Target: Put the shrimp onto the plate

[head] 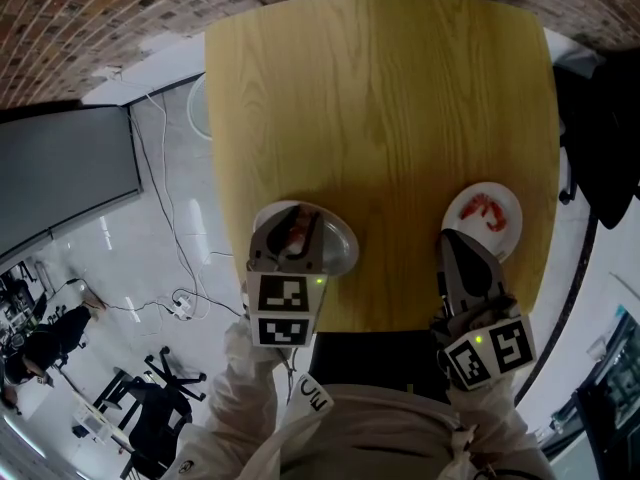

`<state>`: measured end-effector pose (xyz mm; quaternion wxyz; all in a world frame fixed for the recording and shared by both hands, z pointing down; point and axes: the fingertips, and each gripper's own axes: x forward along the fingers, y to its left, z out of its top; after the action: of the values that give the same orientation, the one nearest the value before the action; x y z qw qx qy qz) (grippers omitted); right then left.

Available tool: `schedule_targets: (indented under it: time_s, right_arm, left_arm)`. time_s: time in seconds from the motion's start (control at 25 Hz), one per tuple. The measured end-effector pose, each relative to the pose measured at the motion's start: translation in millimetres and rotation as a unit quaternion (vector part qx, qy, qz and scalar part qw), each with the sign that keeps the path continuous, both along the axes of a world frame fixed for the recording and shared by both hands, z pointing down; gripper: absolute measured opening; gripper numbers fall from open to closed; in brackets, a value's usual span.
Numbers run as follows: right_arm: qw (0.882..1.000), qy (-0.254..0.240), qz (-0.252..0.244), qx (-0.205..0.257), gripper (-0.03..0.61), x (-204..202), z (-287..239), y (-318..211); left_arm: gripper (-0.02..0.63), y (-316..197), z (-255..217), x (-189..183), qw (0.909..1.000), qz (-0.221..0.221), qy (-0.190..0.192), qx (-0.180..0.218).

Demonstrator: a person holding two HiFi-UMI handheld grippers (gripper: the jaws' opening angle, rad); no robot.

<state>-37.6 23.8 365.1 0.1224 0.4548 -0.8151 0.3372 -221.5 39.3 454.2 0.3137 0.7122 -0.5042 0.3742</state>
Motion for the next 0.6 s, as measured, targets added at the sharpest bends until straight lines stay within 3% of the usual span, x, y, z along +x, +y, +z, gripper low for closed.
schedule_targets:
  time_s: [0.6]
  right_arm:
    - [1.000,-0.001,0.005,-0.002,0.023,6.6,1.1,4.7]
  left_arm:
    - [0.104,2.7,-2.8,-1.4,0.9998,0.003,-0.015,0.013]
